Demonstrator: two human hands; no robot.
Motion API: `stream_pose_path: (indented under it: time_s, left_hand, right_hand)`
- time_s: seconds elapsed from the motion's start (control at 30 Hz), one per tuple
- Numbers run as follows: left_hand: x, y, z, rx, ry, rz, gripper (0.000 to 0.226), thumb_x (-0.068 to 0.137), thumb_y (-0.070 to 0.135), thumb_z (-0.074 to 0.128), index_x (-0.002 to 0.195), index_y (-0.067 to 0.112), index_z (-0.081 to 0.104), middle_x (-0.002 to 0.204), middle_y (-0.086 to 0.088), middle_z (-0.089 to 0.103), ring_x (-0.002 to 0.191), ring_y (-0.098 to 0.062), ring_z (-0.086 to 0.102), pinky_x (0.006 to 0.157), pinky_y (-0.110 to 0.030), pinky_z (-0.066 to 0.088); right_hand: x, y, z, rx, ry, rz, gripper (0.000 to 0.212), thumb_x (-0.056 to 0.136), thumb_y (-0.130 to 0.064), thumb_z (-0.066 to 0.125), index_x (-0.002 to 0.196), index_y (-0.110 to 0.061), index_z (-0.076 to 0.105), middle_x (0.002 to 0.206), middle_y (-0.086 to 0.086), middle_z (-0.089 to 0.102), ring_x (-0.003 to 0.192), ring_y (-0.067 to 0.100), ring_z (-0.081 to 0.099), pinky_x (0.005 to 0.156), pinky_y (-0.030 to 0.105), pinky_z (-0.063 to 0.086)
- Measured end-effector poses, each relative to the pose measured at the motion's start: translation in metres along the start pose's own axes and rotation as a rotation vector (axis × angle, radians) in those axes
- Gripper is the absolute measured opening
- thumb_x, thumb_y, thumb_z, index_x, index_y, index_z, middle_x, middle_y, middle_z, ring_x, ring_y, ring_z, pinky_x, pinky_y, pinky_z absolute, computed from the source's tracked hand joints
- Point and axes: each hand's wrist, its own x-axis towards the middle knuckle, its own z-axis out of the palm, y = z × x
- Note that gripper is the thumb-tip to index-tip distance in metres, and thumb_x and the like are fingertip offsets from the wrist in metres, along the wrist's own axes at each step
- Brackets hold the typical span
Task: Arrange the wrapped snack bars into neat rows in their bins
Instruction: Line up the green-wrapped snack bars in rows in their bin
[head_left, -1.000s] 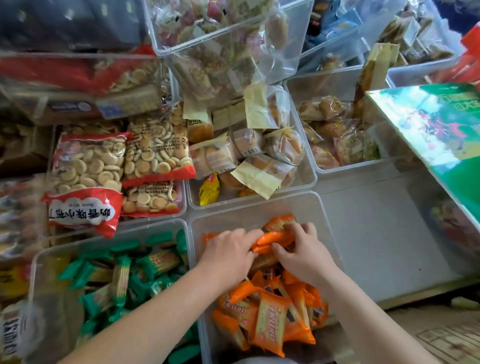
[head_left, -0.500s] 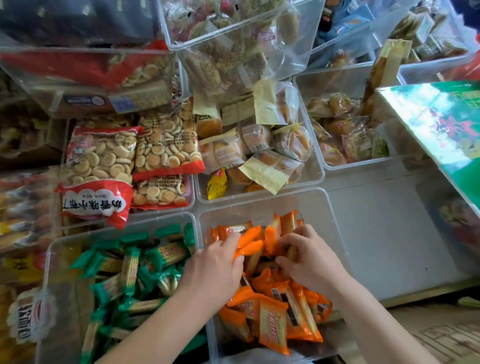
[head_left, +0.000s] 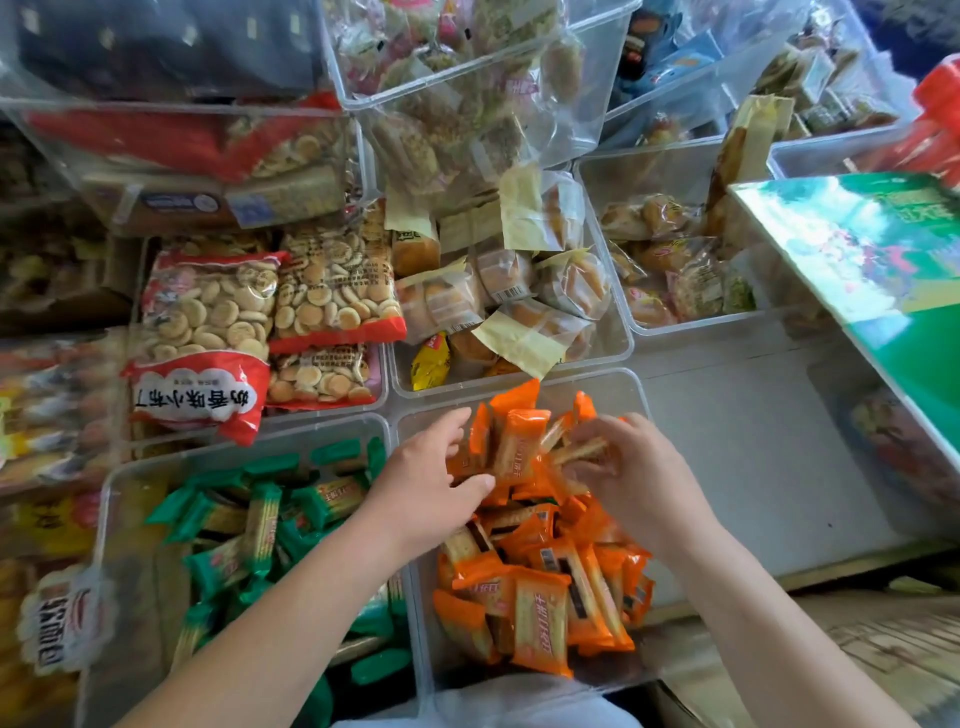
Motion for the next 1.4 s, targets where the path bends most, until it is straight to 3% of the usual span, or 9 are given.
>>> stream_pose_path:
  time_s: [0.13, 0.27, 0.43, 0.63, 0.73, 0.9, 1.1, 1.27, 1.4]
  left_hand:
    - [-0.014, -0.016, -0.005, 0.053, 0.131, -0.007, 0.066, 0.095, 0.029, 0.074, 0.153, 0.036, 0.045, 0.142, 0.008, 0.058, 0.113, -0.002, 0.062, 0.099, -0.035, 0.058]
    - [-0.029, -0.031, -0.008, 0.055, 0.171, -0.027, 0.055, 0.095, 0.026, 0.074, 0.146, 0.032, 0.055, 0.128, 0.01, 0.063, 0.101, -0.002, 0.063, 0.091, -0.033, 0.06]
    - [-0.041, -0.035, 0.0, 0.076, 0.136, -0.021, 0.044, 0.095, 0.029, 0.072, 0.138, 0.027, 0.063, 0.121, 0.012, 0.064, 0.098, 0.0, 0.062, 0.093, -0.032, 0.057]
    - [-0.035, -0.017, 0.02, 0.184, -0.045, 0.08, 0.044, 0.098, 0.037, 0.067, 0.141, 0.031, 0.059, 0.136, 0.014, 0.058, 0.119, -0.006, 0.058, 0.103, -0.034, 0.053]
    - [-0.02, -0.003, 0.032, 0.269, -0.106, 0.127, 0.045, 0.1, 0.038, 0.064, 0.143, 0.03, 0.057, 0.142, 0.01, 0.057, 0.128, -0.012, 0.056, 0.109, -0.037, 0.05]
    - [0.003, 0.013, 0.051, 0.321, -0.152, 0.109, 0.042, 0.1, 0.039, 0.064, 0.141, 0.03, 0.058, 0.143, 0.01, 0.057, 0.131, -0.015, 0.054, 0.11, -0.037, 0.048]
    - [-0.004, 0.002, 0.029, 0.131, 0.044, 0.082, 0.031, 0.098, 0.03, 0.069, 0.129, 0.031, 0.068, 0.122, 0.016, 0.065, 0.111, -0.001, 0.062, 0.099, -0.033, 0.057]
    - [-0.013, 0.001, -0.006, 0.053, 0.253, 0.051, 0.035, 0.098, 0.027, 0.069, 0.132, 0.033, 0.066, 0.122, 0.016, 0.066, 0.11, -0.003, 0.064, 0.096, -0.025, 0.053]
    - [-0.02, 0.009, -0.005, 0.215, 0.256, 0.137, 0.035, 0.101, 0.03, 0.063, 0.135, 0.029, 0.064, 0.129, 0.017, 0.061, 0.117, -0.006, 0.057, 0.103, -0.028, 0.049]
  right_hand:
    - [-0.005, -0.001, 0.0, -0.004, 0.047, -0.028, 0.039, 0.103, -0.017, 0.057, 0.126, -0.048, 0.065, 0.12, -0.017, 0.056, 0.102, 0.011, 0.059, 0.075, 0.029, 0.052]
    - [-0.019, 0.003, 0.009, 0.016, 0.103, 0.005, 0.048, 0.102, -0.01, 0.056, 0.139, -0.04, 0.061, 0.154, -0.006, 0.046, 0.138, 0.021, 0.048, 0.099, 0.037, 0.051]
    - [-0.03, 0.007, 0.022, 0.047, -0.015, 0.027, 0.038, 0.1, -0.023, 0.063, 0.138, -0.029, 0.064, 0.14, -0.009, 0.058, 0.125, 0.015, 0.057, 0.095, 0.025, 0.046]
    - [-0.016, 0.022, 0.02, -0.176, -0.134, 0.124, 0.029, 0.095, -0.034, 0.065, 0.124, -0.03, 0.061, 0.122, -0.005, 0.062, 0.11, 0.019, 0.061, 0.088, 0.035, 0.055]
    - [-0.013, 0.023, 0.02, -0.39, -0.179, 0.103, 0.045, 0.099, -0.037, 0.058, 0.142, -0.031, 0.047, 0.13, -0.004, 0.058, 0.121, 0.022, 0.054, 0.091, 0.037, 0.054]
    - [-0.013, 0.034, 0.024, -0.354, -0.137, 0.034, 0.027, 0.102, -0.033, 0.047, 0.126, -0.029, 0.059, 0.111, -0.004, 0.063, 0.108, 0.022, 0.06, 0.079, 0.037, 0.056]
    - [-0.027, 0.007, 0.014, -0.03, 0.113, -0.103, 0.023, 0.104, -0.035, 0.055, 0.125, -0.027, 0.062, 0.114, -0.013, 0.064, 0.1, 0.009, 0.062, 0.081, 0.028, 0.054]
    - [-0.018, -0.038, 0.023, 0.466, -0.343, 0.027, 0.03, 0.097, -0.043, 0.068, 0.126, -0.035, 0.066, 0.111, -0.022, 0.069, 0.098, -0.009, 0.065, 0.076, 0.012, 0.055]
    - [-0.021, -0.016, 0.01, 0.148, -0.194, 0.027, 0.035, 0.1, -0.041, 0.063, 0.134, -0.031, 0.064, 0.121, -0.02, 0.067, 0.108, 0.0, 0.063, 0.083, 0.014, 0.049]
